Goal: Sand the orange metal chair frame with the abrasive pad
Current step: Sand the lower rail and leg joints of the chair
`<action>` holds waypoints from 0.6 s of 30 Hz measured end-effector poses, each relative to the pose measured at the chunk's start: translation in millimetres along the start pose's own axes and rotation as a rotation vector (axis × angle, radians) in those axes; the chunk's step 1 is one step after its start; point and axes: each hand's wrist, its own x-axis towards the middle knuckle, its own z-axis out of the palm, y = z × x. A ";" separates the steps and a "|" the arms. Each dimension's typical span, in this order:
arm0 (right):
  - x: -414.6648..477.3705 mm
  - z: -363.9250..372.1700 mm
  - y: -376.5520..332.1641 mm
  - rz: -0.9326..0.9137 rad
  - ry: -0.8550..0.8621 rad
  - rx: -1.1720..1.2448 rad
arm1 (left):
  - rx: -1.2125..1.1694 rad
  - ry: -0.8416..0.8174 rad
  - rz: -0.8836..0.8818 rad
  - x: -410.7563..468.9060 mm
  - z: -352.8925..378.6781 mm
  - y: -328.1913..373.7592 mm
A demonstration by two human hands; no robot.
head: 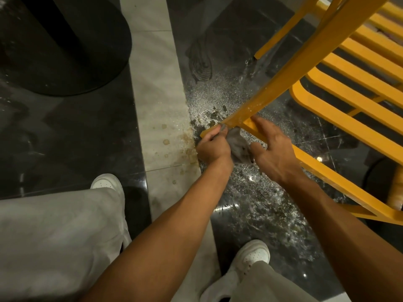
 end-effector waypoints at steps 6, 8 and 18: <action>-0.8 -4.3 -1.6 0.006 0.001 0.002 | -0.018 -0.057 0.026 -15.7 2.9 1.8; -0.7 -6.0 -2.4 0.018 0.002 0.045 | -0.008 -0.032 0.023 -13.8 2.1 5.0; 1.9 -12.2 -3.3 0.081 0.003 0.176 | -0.031 -0.067 0.022 -29.2 3.6 13.2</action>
